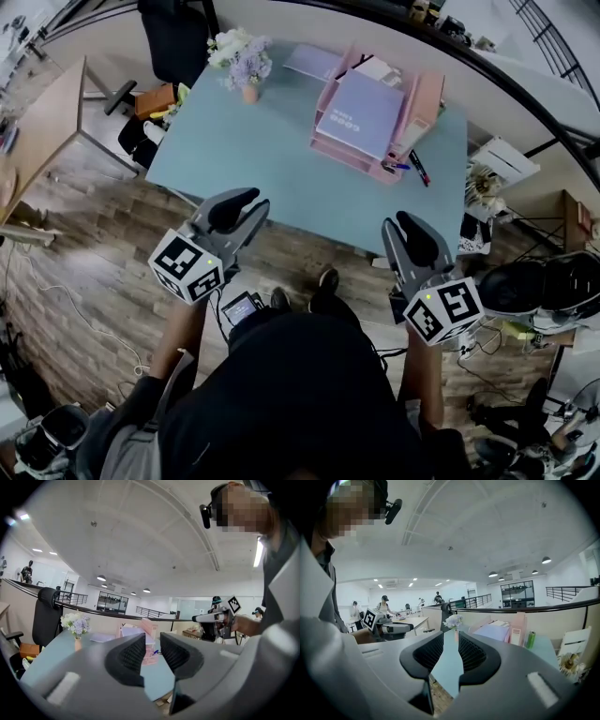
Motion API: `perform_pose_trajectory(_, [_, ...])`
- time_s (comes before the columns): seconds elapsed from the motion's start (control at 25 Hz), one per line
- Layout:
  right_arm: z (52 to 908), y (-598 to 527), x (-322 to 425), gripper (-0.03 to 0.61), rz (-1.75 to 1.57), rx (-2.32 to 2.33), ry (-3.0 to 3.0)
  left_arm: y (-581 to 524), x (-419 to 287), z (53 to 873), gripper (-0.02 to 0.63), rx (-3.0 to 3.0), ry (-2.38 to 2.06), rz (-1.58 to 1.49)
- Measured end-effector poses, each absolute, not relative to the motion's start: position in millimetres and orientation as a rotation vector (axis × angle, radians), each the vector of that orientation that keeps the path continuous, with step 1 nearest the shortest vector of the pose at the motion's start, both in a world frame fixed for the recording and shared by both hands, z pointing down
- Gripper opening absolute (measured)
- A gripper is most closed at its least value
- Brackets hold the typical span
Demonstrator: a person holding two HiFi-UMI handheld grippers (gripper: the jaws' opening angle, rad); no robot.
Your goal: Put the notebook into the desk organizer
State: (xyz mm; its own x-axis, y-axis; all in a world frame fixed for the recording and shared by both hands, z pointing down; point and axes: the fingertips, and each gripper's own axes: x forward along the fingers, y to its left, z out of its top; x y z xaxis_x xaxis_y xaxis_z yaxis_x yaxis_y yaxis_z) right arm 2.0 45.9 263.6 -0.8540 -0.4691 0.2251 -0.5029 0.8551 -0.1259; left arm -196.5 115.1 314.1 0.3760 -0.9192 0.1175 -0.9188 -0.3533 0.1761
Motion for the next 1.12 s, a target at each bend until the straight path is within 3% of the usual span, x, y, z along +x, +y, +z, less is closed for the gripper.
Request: perform_pose_trajectory(1.12, [295,-76,20,0.081,0.35,0.371,-2.934,43,-166,320,0.143,2.151,-1.947,0.067])
